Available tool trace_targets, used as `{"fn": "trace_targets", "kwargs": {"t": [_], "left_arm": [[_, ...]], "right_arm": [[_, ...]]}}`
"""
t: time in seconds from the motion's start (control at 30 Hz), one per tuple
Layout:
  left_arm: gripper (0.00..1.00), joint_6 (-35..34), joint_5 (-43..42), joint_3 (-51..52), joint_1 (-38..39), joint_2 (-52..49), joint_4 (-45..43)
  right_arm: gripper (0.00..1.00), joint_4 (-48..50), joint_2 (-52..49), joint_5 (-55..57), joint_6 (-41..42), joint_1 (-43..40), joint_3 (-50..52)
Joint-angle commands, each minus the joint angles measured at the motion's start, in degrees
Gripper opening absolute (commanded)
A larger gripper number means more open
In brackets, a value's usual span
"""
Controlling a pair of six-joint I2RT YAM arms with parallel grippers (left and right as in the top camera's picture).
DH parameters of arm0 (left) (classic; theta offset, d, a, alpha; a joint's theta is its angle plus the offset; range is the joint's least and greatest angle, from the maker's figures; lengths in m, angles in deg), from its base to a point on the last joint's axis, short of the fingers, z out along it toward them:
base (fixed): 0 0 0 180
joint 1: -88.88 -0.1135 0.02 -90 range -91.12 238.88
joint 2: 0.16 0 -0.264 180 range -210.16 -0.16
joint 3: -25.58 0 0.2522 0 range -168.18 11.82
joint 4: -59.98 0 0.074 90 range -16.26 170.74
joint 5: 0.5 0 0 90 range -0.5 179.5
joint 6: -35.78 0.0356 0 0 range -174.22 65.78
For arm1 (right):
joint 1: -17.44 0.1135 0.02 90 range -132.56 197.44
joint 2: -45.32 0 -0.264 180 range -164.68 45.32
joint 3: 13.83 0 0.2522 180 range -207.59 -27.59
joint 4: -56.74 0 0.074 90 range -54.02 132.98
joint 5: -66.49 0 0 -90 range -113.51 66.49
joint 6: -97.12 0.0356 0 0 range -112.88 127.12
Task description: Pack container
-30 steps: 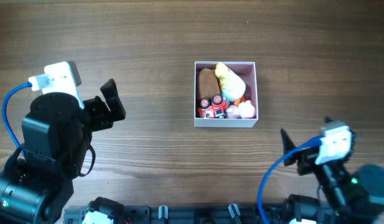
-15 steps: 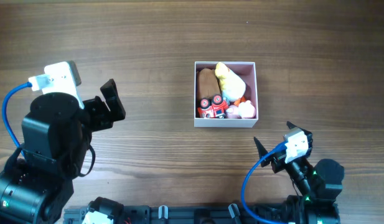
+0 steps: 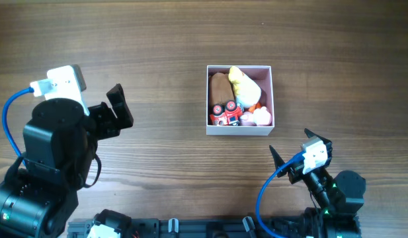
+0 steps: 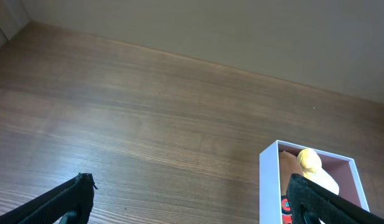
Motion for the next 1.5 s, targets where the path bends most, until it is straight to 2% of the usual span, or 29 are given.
{"fn": "trace_targets", "kwargs": {"t": [0.0,0.17,0.2,0.3,0.33,0.43,0.57,0.77,1.03,1.47], "left_arm": [[1.0,-0.74,0.35,0.09,-0.48,0.11,-0.15],[1.0,-0.31,1.14,0.09,-1.05,0.85,2.58],[1.0,-0.31,1.88,0.31,-2.45,1.62,3.63],[1.0,-0.33,-3.98,4.74,-9.64,5.79,2.78],[1.0,-0.31,-9.05,9.51,-14.23,8.87,0.04],[1.0,-0.28,-16.02,23.87,-21.03,17.44,-10.1],[1.0,-0.31,-20.55,45.07,-21.79,31.56,-23.67],[1.0,-0.28,-24.83,64.76,-20.96,43.74,-32.65],[1.0,-0.35,-24.81,73.55,-16.41,50.93,-33.88],[1.0,-0.33,-24.57,73.68,-16.41,51.84,-33.9]], "right_arm": [[1.0,0.31,0.72,-0.9,-0.31,0.28,0.31],[1.0,0.31,0.72,-0.9,-0.28,0.28,0.31],[1.0,0.31,0.72,-0.9,-0.31,0.28,0.31],[1.0,0.31,0.72,-0.9,-0.31,0.28,0.31],[1.0,0.31,0.72,-0.9,-0.33,0.28,0.31],[1.0,0.31,0.72,-0.9,-0.33,0.28,0.31],[1.0,0.31,0.72,-0.9,-0.33,0.28,0.31],[1.0,0.31,0.72,-0.9,-0.31,0.28,0.31],[0.99,0.31,0.72,-0.9,-0.31,0.28,0.31],[1.0,0.31,0.72,-0.9,-0.31,0.28,0.31]]}}
